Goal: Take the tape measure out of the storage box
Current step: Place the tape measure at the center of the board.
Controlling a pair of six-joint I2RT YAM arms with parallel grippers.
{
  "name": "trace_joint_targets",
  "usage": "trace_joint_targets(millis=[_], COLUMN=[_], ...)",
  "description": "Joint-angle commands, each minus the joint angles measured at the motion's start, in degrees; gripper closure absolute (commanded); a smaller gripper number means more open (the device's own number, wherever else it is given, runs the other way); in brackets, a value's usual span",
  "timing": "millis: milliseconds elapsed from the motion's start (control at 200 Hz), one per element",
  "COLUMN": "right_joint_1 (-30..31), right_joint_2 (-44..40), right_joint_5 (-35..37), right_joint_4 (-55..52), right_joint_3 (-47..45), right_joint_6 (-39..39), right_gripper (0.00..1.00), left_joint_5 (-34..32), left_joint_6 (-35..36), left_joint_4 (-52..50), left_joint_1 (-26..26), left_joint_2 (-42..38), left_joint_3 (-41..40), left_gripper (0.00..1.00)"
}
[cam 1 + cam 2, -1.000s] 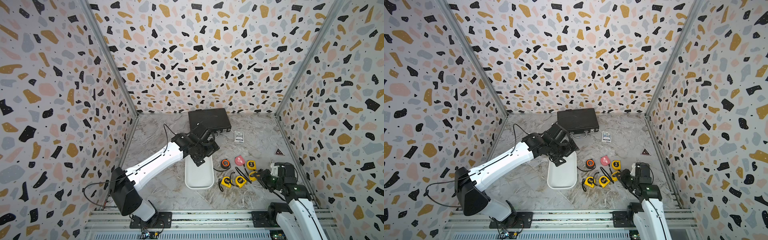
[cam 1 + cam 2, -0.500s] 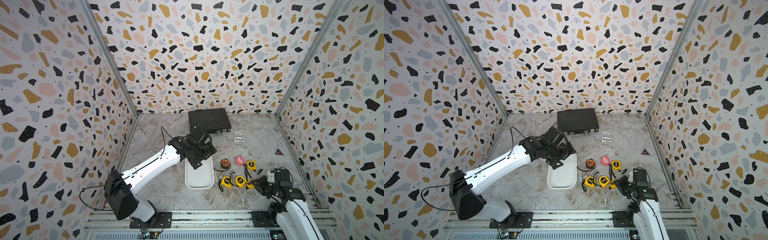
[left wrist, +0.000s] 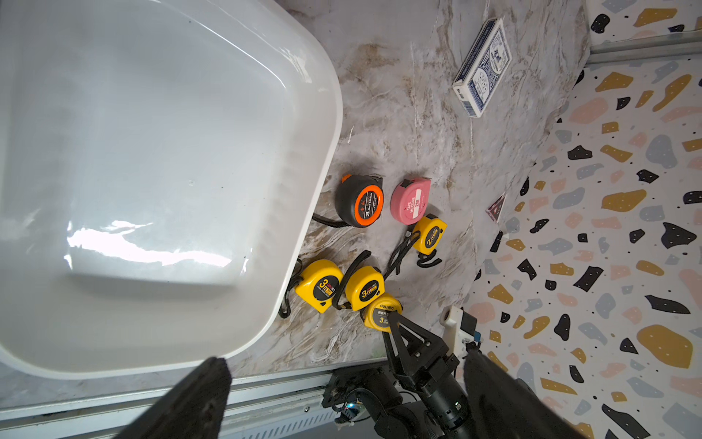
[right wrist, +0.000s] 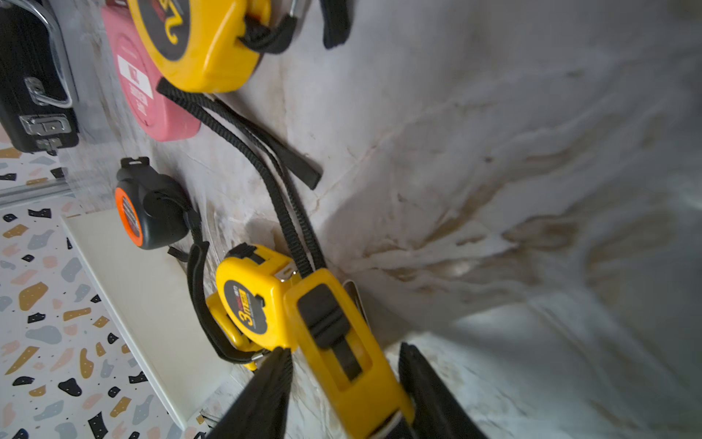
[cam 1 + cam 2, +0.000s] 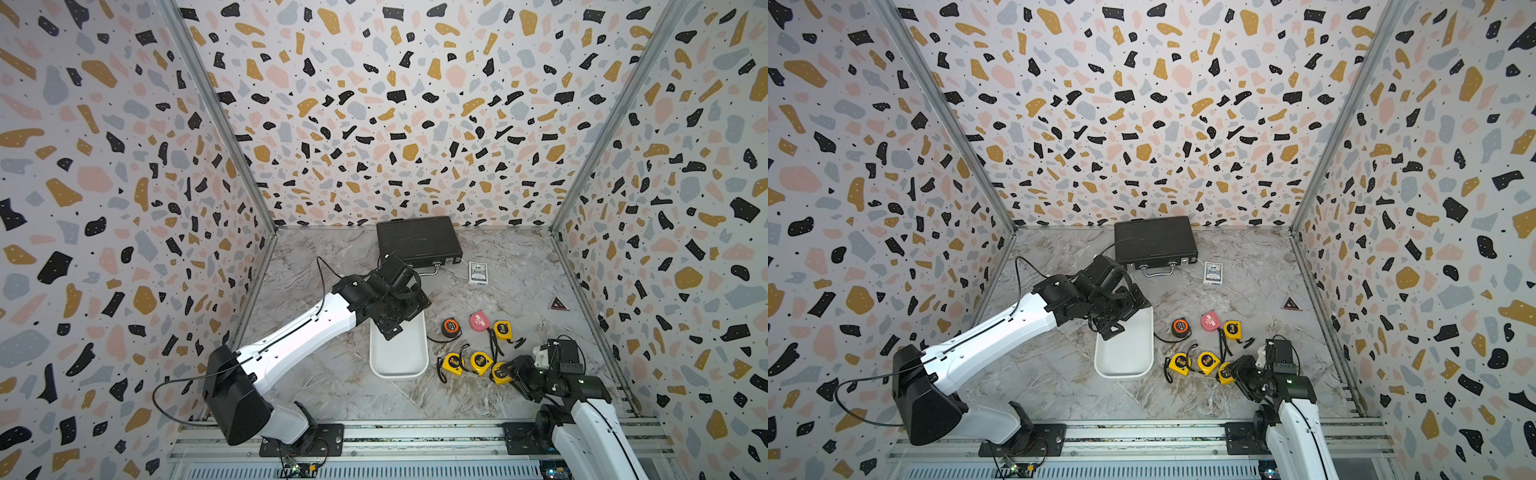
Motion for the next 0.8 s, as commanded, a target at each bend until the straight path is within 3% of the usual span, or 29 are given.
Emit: trace_joint_targets(millis=[0,185,420,506,796], right_joint_1=[-0.1,-0.1,-0.09,0.04,1.93], right_joint_2=[-0.39,0.06,2.26,3.94,15.2], right_joint_5=[1.39,4.31,7.23,7.93,12.06], right_joint_4=[-4.86,-10.94,-12.02,-11.08,-6.71], right_joint_3=[3.65,7.85,13.43,16.08,28.62], right_joint_6=[-2.16,-5.31,-8.48,-10.64,-21.7], right_gripper=[0.43,0.19,0.05,0.01,0.01], left_joint_5=[-0.95,-1.42,-3.53,-6.25,-18.77], left_joint_6=[-0.07,0.06,3.64,9.32,30.34], left_joint_4=[0.41,0.22,-1.9,-3.53,-5.26], left_joint_1=[0.37,0.4,0.46,0.51,3.44], left_joint_2=[-1.76,-2.56,-3.62,-3.91,-10.06], left_joint_3=[-0.92,-1.69,-2.16,-1.58,-4.06], left_gripper=[0.0,0.0,0.0,0.0,0.0])
